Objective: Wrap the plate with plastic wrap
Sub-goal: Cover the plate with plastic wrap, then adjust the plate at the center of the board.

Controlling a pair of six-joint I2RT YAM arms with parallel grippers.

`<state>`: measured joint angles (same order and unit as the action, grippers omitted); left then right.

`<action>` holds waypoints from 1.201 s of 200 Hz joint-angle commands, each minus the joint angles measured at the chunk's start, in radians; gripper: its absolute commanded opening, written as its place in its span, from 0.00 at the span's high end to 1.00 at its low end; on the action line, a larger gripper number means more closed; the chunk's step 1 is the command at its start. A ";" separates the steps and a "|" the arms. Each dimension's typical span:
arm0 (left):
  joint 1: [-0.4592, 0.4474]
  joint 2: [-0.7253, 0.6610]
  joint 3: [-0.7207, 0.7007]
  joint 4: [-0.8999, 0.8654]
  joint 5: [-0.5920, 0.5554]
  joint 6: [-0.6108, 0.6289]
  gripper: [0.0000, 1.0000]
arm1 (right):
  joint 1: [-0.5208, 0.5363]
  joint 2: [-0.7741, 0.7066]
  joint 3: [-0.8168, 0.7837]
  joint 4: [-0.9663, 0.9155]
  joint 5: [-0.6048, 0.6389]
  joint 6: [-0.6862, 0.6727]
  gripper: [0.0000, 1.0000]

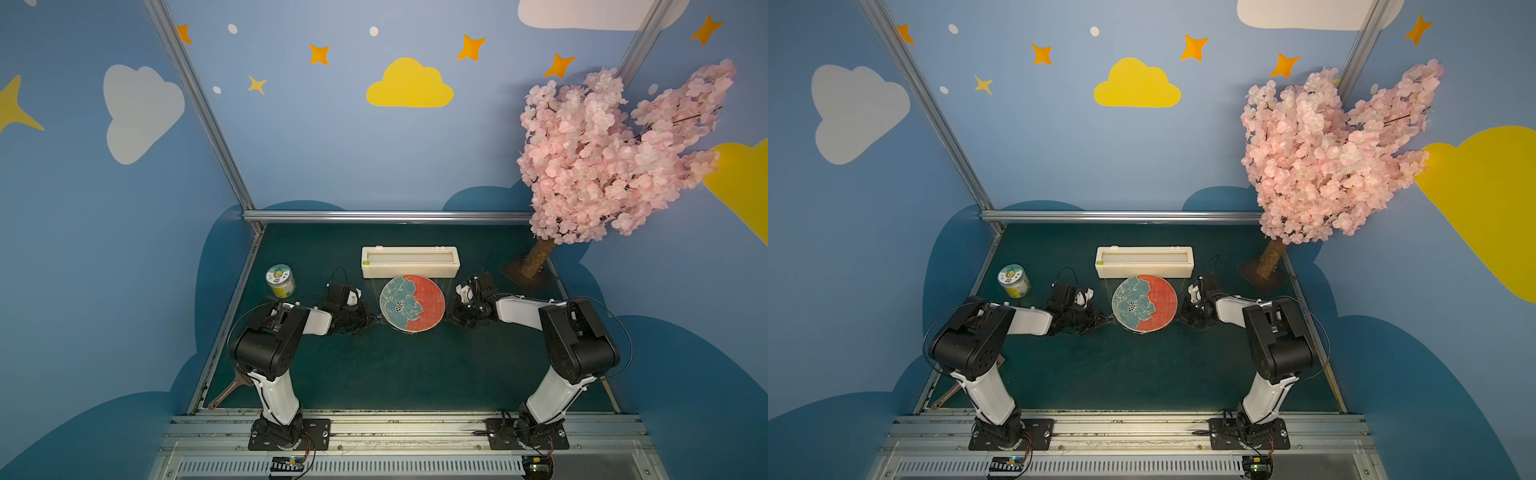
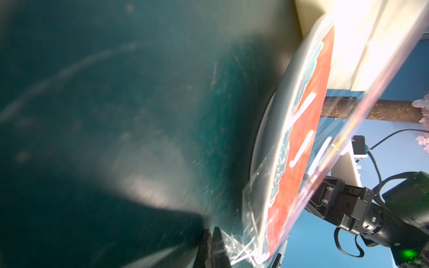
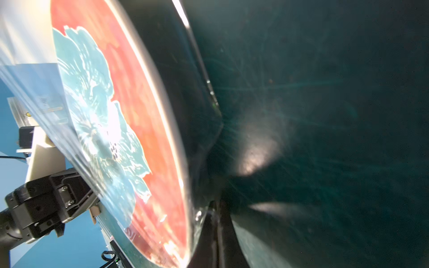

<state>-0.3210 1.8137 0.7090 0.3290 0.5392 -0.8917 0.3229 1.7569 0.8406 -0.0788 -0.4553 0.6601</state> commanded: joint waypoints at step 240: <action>-0.063 -0.076 0.009 0.062 0.041 -0.157 0.64 | 0.014 -0.087 -0.100 0.131 -0.143 0.212 0.39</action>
<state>-0.3790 1.6997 0.7330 0.2852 0.5369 -0.9791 0.3195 1.6424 0.7597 -0.0444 -0.5793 0.7963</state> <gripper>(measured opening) 0.377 0.610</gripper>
